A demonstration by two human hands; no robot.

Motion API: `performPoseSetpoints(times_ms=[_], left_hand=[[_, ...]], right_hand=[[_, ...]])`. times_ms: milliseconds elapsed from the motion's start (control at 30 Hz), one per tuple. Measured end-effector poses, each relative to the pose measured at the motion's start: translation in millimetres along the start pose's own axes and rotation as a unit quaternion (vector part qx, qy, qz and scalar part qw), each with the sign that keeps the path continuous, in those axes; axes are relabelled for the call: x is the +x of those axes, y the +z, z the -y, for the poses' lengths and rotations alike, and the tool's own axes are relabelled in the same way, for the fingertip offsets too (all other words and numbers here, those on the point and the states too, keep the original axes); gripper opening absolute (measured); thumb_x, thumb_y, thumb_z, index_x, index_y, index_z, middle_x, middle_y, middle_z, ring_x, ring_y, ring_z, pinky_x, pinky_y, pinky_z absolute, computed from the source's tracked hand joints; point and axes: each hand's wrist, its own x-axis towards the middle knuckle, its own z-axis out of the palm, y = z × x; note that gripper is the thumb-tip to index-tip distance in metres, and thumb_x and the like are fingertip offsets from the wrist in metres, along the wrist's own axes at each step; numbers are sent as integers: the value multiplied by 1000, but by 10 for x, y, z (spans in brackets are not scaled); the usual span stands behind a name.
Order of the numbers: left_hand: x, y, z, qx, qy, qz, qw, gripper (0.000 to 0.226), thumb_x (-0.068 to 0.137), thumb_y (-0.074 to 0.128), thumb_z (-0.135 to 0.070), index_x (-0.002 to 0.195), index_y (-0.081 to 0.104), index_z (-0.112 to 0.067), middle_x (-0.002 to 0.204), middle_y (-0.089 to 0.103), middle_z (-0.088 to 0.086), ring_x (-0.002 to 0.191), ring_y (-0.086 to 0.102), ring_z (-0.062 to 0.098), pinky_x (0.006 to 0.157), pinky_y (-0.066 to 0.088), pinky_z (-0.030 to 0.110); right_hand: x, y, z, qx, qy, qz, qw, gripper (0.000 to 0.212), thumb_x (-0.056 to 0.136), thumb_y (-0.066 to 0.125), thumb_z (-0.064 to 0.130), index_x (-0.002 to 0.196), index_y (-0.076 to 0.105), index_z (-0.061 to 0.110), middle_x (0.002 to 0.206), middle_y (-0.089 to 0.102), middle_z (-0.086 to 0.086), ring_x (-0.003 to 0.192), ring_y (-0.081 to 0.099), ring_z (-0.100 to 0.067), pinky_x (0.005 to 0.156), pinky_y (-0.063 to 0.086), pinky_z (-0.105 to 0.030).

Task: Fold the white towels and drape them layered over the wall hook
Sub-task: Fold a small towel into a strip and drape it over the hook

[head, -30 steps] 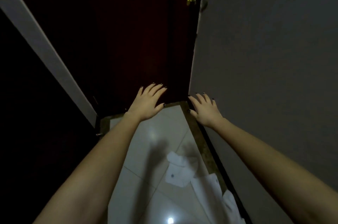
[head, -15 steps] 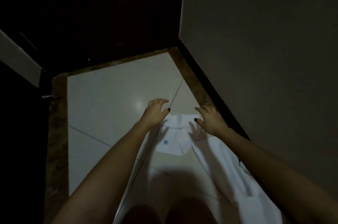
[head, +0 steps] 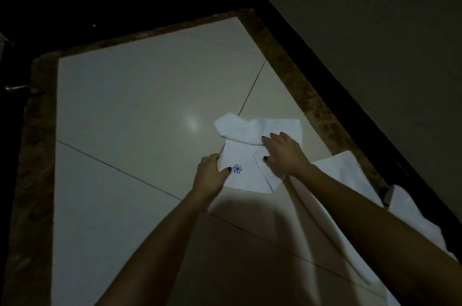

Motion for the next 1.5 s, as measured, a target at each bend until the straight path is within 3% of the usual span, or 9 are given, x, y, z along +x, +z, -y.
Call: performPoseSetpoints(times_ms=[133, 400, 700, 867, 967, 1067, 1167, 1333, 1500], left_hand=[[22, 119, 62, -58, -41, -23, 997, 52, 80, 78, -32, 114, 52, -3, 106, 54, 8, 90, 56, 22, 64, 41, 26], [-140, 89, 64, -59, -69, 28, 995, 25, 83, 74, -17, 68, 53, -17, 70, 56, -2, 74, 54, 17, 60, 41, 23], [-194, -354, -428, -98, -22, 34, 994, 16, 91, 66, -16, 89, 51, -9, 73, 49, -4, 72, 47, 13, 55, 32, 19], [-139, -423, -438, -180, -26, -1, 983, 19, 91, 62, -3, 108, 54, -4, 97, 61, 15, 87, 57, 21, 71, 48, 28], [-186, -504, -477, -271, -14, -18, 962, 23, 91, 58, 7, 114, 59, 4, 91, 64, 18, 69, 64, 15, 64, 52, 26], [-216, -761, -701, -339, -31, -52, 939, 17, 91, 56, 9, 104, 65, 6, 84, 64, 14, 56, 62, 9, 52, 48, 19], [-250, -1158, -1039, -364, -47, -68, 928, 19, 92, 55, 5, 101, 70, -3, 104, 67, 18, 88, 63, 26, 83, 53, 37], [-637, -2114, -1812, -473, -32, -93, 875, 25, 91, 54, 10, 106, 68, -4, 104, 66, 12, 91, 65, 16, 75, 56, 18], [-1288, -3352, -2659, -530, 7, -101, 842, 19, 92, 56, 6, 107, 66, 0, 101, 68, 12, 94, 66, 16, 78, 55, 17]], right_hand=[[55, 173, 37, -63, 20, -13, 998, 56, 89, 59, 49, 137, 44, 26, 131, 46, -10, 122, 39, -31, 100, 33, -46], [-190, 289, 163, -72, -3, -29, 997, 35, 94, 56, 38, 120, 50, 15, 116, 53, -11, 108, 48, -30, 87, 38, -38], [-427, 207, 13, 6, 58, -9, 998, 68, 90, 55, 57, 144, 34, 21, 124, 52, -12, 112, 50, -34, 87, 42, -40], [-242, 209, 4, 42, 26, -46, 998, 37, 91, 62, 34, 122, 57, 13, 107, 68, -11, 102, 51, -30, 78, 38, -34], [-201, 99, 16, 125, 49, -56, 989, 25, 91, 63, 21, 112, 70, 8, 109, 71, -13, 106, 55, -31, 85, 42, -33], [-244, -345, 20, 242, 87, -21, 966, 27, 85, 74, 25, 101, 72, 3, 99, 70, -14, 95, 62, -30, 78, 42, -30], [-412, -1061, -2, 323, 72, -19, 943, 38, 86, 72, 13, 55, 50, 13, 57, 48, -1, 60, 48, -19, 58, 30, -31], [-845, -2515, 193, 414, 64, -126, 899, 20, 95, 61, 11, 76, 57, 6, 70, 53, -6, 65, 48, -15, 59, 36, -30], [-1176, -4029, 624, 475, 70, -231, 846, 10, 99, 52, 14, 93, 55, 7, 80, 56, 1, 72, 53, -8, 57, 42, -14]])
